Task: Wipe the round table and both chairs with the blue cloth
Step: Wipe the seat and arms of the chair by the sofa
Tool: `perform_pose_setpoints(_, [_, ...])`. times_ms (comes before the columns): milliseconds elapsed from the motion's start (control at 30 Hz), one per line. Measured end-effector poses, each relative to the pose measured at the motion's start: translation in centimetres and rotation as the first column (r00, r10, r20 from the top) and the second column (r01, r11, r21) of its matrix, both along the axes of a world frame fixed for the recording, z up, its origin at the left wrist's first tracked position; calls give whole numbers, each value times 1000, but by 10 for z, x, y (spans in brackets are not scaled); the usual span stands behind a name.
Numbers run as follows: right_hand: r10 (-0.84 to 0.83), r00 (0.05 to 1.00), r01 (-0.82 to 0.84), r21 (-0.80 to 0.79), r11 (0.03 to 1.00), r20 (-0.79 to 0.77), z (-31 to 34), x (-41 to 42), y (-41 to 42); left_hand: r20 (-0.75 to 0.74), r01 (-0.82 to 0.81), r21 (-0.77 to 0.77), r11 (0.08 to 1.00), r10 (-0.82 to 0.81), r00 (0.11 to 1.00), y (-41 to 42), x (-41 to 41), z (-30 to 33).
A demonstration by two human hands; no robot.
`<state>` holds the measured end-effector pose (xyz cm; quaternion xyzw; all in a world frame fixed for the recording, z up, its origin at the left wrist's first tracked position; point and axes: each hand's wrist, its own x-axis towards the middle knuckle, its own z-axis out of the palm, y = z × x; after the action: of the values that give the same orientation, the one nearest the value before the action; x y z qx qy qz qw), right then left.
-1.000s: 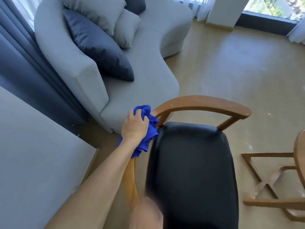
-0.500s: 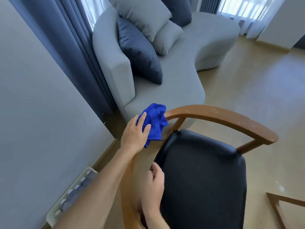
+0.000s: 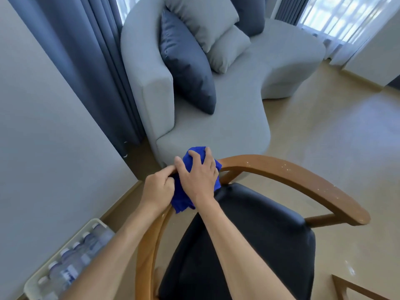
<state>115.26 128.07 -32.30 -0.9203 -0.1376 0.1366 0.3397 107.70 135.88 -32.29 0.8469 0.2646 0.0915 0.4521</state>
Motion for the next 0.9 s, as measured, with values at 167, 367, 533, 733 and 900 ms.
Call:
perform_pose_setpoints(167, [181, 964, -167, -81, 983, 197, -17, 21, -17, 36, -73, 44, 996, 72, 997, 1, 6, -15])
perform_pose_setpoints(367, [265, 931, -182, -309, 934, 252, -27, 48, -60, -256, 41, 294, 955, 38, 966, -6, 35, -21])
perform_pose_setpoints(533, [238, 889, -83, -373, 924, 391, -40, 53, -45, -431, 223, 511, 830, 23, 902, -23, 69, -24])
perform_pose_setpoints(733, [315, 788, -64, -438, 897, 530, -57, 88, -85, -530, 267, 564, 781, 94, 843, -25, 76, -30])
perform_pose_setpoints(900, [306, 746, 25, -483, 875, 592, -59, 129, -168, -562, 323, 589, 741, 88, 823, -34, 83, -24])
